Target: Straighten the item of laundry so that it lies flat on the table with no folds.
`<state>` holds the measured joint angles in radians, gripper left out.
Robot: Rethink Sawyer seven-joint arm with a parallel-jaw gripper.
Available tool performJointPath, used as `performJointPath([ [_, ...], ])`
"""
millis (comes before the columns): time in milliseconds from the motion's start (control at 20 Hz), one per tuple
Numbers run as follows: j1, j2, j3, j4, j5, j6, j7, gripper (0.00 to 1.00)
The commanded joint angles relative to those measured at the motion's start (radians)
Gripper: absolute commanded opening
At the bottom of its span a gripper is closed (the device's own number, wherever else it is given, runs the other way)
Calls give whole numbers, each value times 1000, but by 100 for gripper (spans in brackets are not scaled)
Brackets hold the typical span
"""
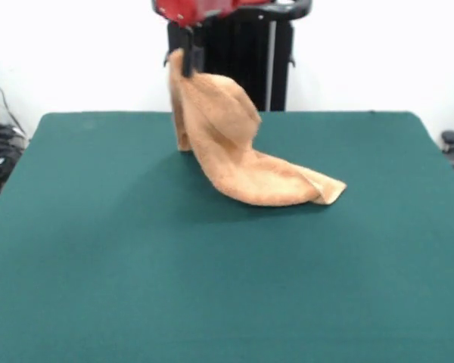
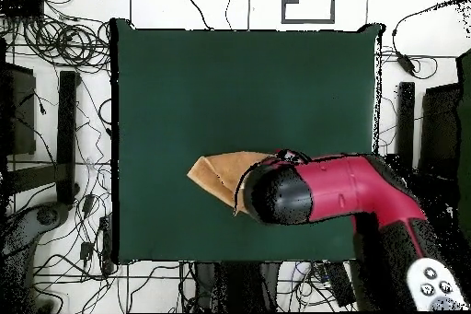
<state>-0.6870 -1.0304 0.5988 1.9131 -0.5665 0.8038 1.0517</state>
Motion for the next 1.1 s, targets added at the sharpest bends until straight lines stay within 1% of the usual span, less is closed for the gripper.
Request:
performJointPath([
  [50, -113, -69, 211, 122, -26, 120, -539, 0],
  [100, -127, -63, 227, 127, -35, 116, -563, 0],
  [250, -152, -24, 229, 119, -84, 106, -587, 0],
  [400, -166, 35, 223, 92, -109, 71, -573, 0],
  [450, -188, 52, 226, 88, -105, 54, -576, 0],
  [600, -174, 117, 199, 45, -141, 3, -517, 0],
  [700, -166, 137, 183, 26, -174, -27, -491, 0],
  [900, -181, 155, 212, 23, -154, -25, -496, 0],
  [950, -193, 158, 228, 24, -145, -28, -490, 100],
  [1050, -195, 151, 244, 27, -157, -35, -521, 100],
  [1100, -210, 160, 281, 34, -147, -41, -559, 100],
])
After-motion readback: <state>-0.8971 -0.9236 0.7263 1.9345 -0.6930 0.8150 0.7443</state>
